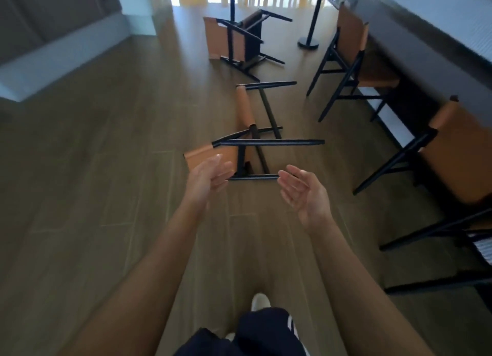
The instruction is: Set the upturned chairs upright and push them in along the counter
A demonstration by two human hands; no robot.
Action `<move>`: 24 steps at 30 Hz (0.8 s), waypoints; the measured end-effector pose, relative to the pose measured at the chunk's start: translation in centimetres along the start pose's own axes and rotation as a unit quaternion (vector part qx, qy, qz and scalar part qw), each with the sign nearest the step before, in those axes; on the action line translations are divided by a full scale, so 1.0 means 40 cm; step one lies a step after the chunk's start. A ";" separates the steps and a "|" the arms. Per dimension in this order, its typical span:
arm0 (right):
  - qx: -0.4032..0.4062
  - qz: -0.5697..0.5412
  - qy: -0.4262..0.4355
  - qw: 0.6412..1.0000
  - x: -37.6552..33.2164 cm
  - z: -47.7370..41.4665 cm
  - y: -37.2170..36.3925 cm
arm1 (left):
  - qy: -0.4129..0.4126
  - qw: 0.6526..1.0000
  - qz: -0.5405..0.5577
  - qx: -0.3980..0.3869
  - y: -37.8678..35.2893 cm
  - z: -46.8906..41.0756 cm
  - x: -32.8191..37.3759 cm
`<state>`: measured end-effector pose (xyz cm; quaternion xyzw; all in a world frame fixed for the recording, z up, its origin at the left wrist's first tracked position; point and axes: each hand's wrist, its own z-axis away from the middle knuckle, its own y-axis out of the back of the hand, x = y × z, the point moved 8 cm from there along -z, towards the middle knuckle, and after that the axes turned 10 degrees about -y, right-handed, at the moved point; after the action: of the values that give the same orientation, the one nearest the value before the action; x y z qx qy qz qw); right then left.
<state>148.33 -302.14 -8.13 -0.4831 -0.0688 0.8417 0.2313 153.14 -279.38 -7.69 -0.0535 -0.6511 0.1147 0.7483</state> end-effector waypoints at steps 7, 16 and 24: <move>-0.041 0.019 -0.039 0.998 -0.001 -0.167 -0.180 | 0.006 0.997 0.031 0.073 0.127 -0.125 0.001; -0.063 0.048 -0.102 0.992 -0.056 -0.481 -0.386 | 0.044 0.988 0.043 0.144 0.201 -0.401 -0.008; -0.069 0.114 -0.150 0.980 -0.070 -0.699 -0.520 | 0.060 0.974 0.086 0.201 0.266 -0.611 -0.049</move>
<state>179.86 -288.05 -13.52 -0.3709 -0.1046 0.9187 0.0869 175.92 -267.87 -15.59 0.0359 -0.5616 0.3036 0.7688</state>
